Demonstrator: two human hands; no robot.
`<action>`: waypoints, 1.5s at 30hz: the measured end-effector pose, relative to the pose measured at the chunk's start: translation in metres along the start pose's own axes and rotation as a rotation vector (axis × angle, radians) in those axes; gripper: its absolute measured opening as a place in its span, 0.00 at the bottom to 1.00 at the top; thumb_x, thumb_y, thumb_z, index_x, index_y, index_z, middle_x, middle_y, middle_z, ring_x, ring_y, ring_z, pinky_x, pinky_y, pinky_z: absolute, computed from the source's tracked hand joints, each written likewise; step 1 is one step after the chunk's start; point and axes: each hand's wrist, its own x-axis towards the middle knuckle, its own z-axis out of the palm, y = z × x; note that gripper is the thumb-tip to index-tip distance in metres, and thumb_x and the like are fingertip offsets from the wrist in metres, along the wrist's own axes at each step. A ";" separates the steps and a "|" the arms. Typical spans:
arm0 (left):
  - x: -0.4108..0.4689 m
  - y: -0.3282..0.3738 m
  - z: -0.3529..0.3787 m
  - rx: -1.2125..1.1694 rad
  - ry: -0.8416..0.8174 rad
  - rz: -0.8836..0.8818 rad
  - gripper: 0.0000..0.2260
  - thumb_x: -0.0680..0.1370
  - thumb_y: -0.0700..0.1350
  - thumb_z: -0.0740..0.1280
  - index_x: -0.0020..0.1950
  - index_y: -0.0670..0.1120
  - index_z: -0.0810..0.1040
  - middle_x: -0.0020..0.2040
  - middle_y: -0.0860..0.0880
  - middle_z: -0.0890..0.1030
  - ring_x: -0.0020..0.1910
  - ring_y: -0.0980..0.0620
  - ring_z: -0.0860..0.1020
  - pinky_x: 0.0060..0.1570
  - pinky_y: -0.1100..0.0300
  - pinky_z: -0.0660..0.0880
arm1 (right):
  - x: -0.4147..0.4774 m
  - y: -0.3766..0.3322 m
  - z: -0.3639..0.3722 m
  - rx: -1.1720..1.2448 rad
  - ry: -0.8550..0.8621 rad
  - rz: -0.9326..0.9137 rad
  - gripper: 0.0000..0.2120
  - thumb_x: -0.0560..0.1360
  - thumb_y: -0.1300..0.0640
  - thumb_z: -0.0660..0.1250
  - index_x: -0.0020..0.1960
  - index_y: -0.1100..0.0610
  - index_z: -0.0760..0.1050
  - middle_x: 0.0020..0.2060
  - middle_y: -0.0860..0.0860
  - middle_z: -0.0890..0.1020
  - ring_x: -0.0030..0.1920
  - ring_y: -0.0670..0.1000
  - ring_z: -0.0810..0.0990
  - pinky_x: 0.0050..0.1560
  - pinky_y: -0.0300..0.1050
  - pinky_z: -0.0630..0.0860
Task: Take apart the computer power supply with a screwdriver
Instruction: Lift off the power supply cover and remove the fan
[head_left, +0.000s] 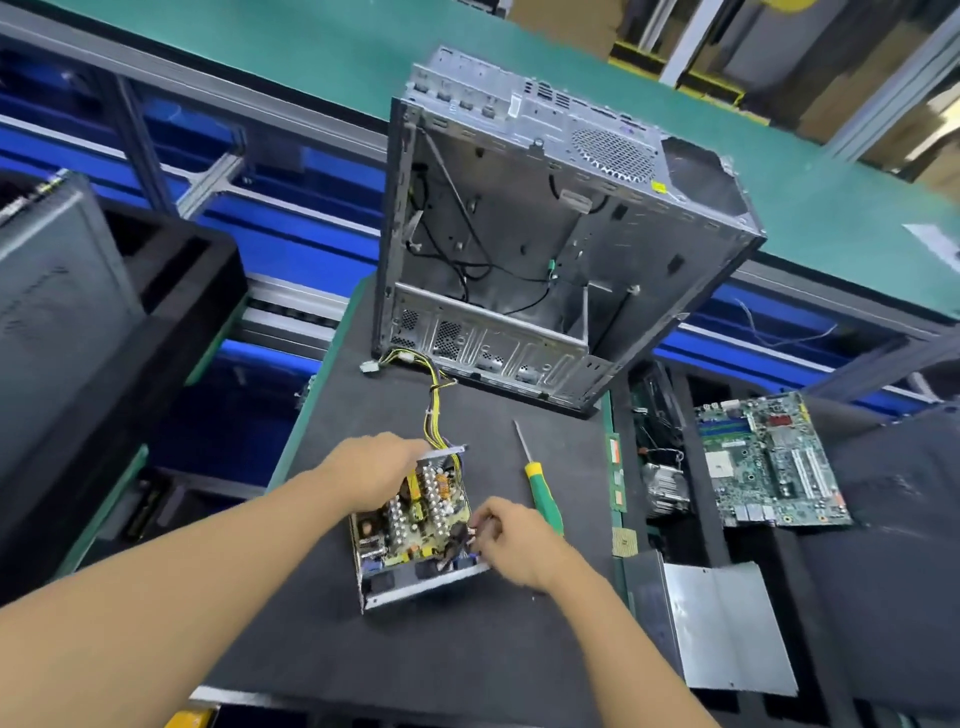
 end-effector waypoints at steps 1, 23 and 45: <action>0.007 0.005 -0.003 0.064 -0.007 0.053 0.13 0.84 0.43 0.54 0.65 0.56 0.70 0.53 0.46 0.80 0.48 0.41 0.79 0.44 0.51 0.74 | -0.003 0.002 0.002 0.056 -0.048 0.011 0.11 0.75 0.63 0.57 0.49 0.50 0.73 0.35 0.47 0.80 0.29 0.47 0.78 0.33 0.43 0.78; -0.043 0.010 0.003 0.021 -0.281 0.124 0.14 0.75 0.68 0.64 0.48 0.60 0.78 0.48 0.57 0.76 0.50 0.54 0.76 0.47 0.56 0.74 | -0.007 0.034 0.037 0.478 -0.031 -0.021 0.09 0.79 0.61 0.66 0.41 0.53 0.77 0.39 0.49 0.80 0.39 0.49 0.82 0.47 0.48 0.81; -0.046 0.043 0.036 0.171 0.370 0.665 0.07 0.77 0.53 0.63 0.48 0.54 0.80 0.48 0.54 0.75 0.49 0.51 0.73 0.47 0.54 0.71 | -0.015 0.041 0.072 -0.018 0.251 -0.268 0.12 0.73 0.61 0.67 0.56 0.54 0.79 0.52 0.50 0.79 0.53 0.53 0.77 0.52 0.49 0.75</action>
